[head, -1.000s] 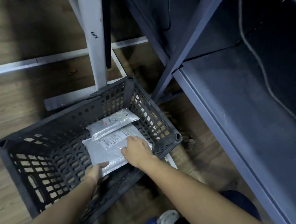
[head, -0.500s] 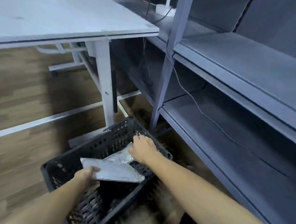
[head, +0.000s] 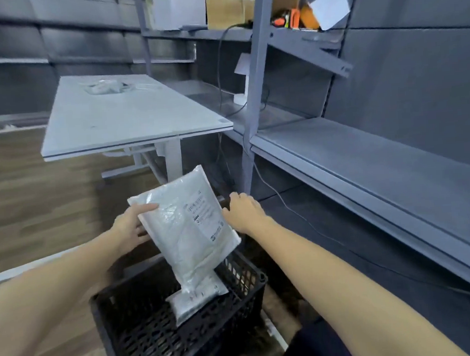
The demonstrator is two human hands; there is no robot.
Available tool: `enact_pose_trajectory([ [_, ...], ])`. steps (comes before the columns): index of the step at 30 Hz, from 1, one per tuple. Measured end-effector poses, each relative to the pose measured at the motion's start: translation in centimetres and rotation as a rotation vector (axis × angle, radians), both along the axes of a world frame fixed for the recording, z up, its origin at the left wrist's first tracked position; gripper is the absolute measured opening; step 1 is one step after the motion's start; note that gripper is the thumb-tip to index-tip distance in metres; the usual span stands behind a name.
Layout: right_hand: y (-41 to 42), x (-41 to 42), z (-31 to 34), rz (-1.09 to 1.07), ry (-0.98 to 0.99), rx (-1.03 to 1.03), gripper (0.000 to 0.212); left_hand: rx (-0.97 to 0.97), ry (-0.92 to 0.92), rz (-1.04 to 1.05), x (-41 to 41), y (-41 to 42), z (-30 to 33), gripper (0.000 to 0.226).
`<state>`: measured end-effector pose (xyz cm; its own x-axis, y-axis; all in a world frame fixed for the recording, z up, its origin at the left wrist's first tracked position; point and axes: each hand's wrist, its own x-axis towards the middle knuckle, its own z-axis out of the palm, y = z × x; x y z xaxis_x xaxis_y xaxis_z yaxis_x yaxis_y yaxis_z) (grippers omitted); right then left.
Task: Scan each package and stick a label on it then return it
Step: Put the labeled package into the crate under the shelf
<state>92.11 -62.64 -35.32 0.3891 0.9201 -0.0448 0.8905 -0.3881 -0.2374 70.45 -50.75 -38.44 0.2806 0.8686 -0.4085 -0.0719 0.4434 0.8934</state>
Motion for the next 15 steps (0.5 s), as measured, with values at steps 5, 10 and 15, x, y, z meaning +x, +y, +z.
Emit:
enact_pose_trajectory([
  [5,-2.4,3.4,6.1,-0.029,-0.153,0.121,0.049,0.096,-0.125,-0.067,4.1,-1.1,6.5,0.062],
  [10,-6.4,7.9,11.2,-0.127,-0.282,0.189,0.046,0.1,-0.374,0.029,9.2,-1.7,11.9,0.037],
  [15,-12.2,12.8,14.5,-0.289,-0.398,0.199,0.043,0.339,-0.138,-0.104,16.6,-5.3,17.0,0.07],
])
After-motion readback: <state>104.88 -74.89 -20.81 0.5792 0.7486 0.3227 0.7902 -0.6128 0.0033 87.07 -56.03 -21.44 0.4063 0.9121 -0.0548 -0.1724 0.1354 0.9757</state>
